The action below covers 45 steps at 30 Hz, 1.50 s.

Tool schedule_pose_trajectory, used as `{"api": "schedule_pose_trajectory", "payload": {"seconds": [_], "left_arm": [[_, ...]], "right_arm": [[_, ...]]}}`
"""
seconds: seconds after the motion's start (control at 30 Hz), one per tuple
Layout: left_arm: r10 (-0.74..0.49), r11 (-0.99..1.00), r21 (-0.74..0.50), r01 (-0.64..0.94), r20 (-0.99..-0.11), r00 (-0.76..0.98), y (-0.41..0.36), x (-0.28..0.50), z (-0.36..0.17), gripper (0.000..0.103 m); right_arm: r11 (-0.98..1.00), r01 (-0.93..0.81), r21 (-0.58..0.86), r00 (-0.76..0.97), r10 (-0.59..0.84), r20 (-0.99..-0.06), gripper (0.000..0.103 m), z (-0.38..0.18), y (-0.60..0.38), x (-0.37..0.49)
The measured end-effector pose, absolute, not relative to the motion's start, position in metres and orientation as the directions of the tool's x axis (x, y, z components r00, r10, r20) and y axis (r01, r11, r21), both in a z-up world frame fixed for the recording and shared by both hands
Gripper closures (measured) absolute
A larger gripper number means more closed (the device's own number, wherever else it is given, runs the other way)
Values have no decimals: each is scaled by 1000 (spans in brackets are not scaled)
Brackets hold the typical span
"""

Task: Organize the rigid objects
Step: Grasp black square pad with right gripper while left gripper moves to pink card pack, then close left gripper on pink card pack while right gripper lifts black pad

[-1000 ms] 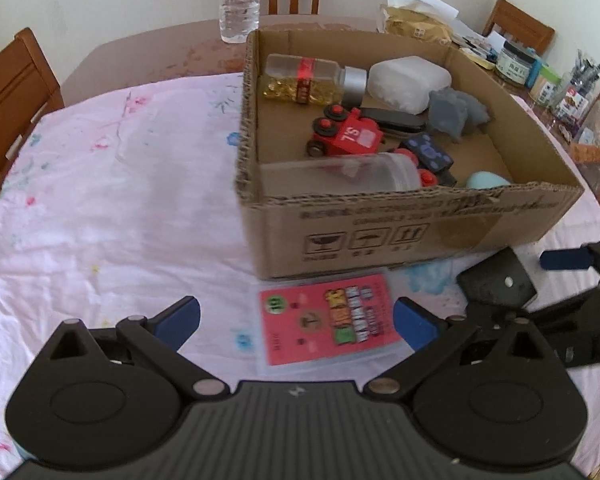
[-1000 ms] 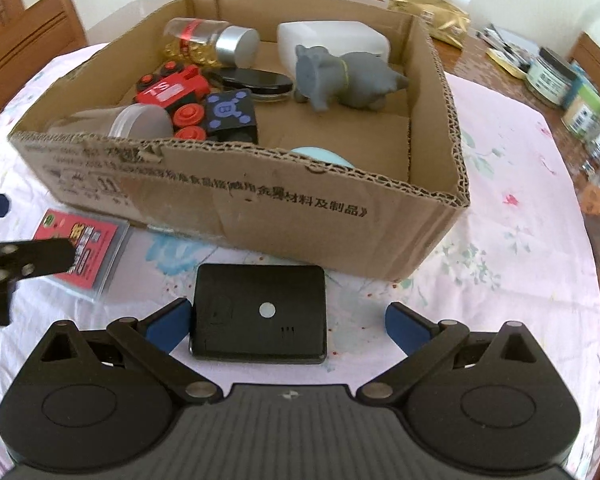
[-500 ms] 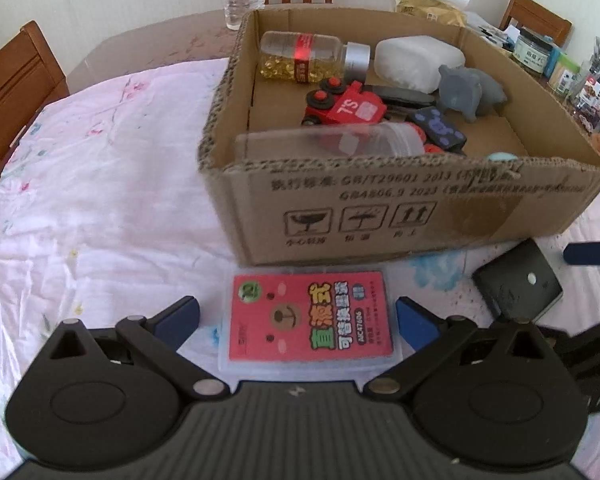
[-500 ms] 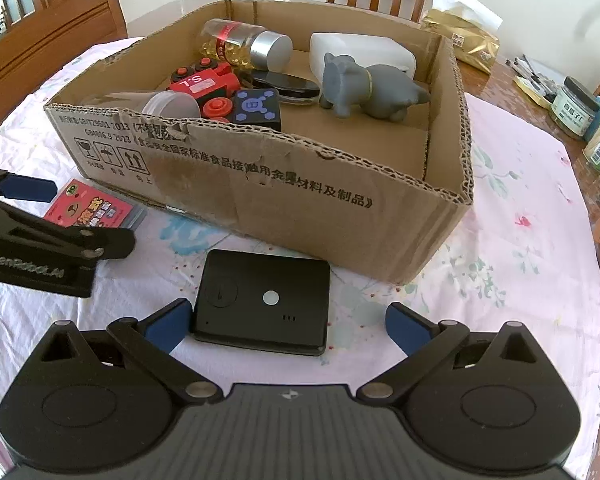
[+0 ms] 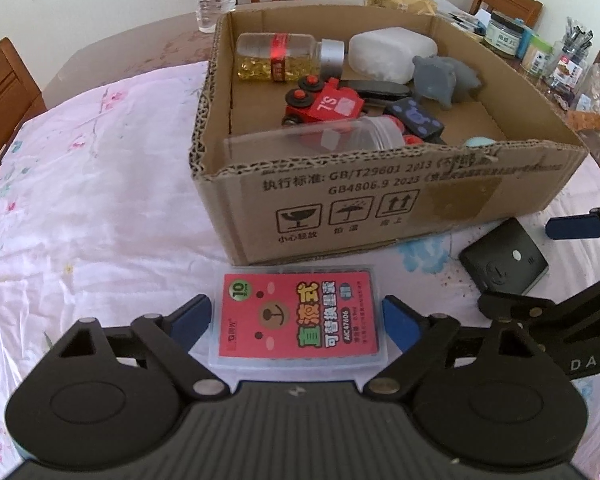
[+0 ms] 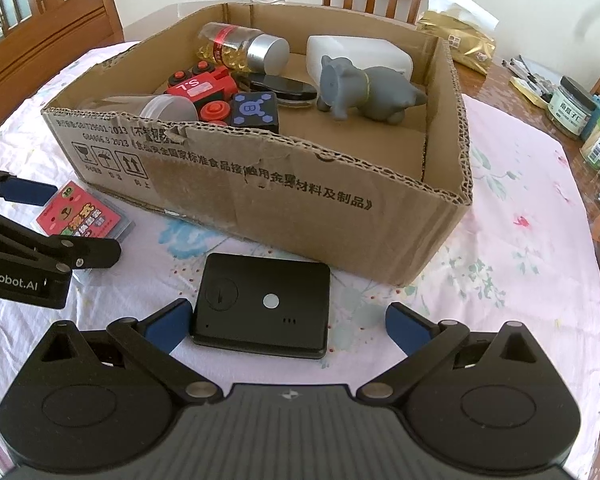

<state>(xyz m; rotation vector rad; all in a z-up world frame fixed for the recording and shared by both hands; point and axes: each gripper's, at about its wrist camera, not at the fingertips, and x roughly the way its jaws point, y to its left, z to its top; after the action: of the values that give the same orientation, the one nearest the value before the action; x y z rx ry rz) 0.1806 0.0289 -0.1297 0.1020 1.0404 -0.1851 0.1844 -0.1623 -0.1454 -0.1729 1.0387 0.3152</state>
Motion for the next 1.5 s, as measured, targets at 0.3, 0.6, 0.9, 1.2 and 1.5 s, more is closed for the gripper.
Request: {"api": "schedule_pose_trajectory", "payload": {"seconds": [0.3,0.6,0.9,1.2,1.5], "left_arm": [[-114,975,-3,224,-866,486,33,177,-130,12],[-112,975,-2,220,-867,486,44,173,-130,12],[-115,974,-1,228,-864,490,44,173,-130,12],[-124,968,-5,250,-877,463,43,174,-124,13],[-155,941,6,339,-881,447,44,164,-96,13]], "right_arm": [[951,-308,5,468,156,-870,0,-144,-159,185],[946,-325,5,480,169,-861,6,-143,-145,182],[944,-329,3,482,171,-859,24,-137,-144,183],[943,-334,0,463,164,-871,29,-132,-147,182],[914,-404,-13,447,185,-875,29,-111,-155,176]]}}
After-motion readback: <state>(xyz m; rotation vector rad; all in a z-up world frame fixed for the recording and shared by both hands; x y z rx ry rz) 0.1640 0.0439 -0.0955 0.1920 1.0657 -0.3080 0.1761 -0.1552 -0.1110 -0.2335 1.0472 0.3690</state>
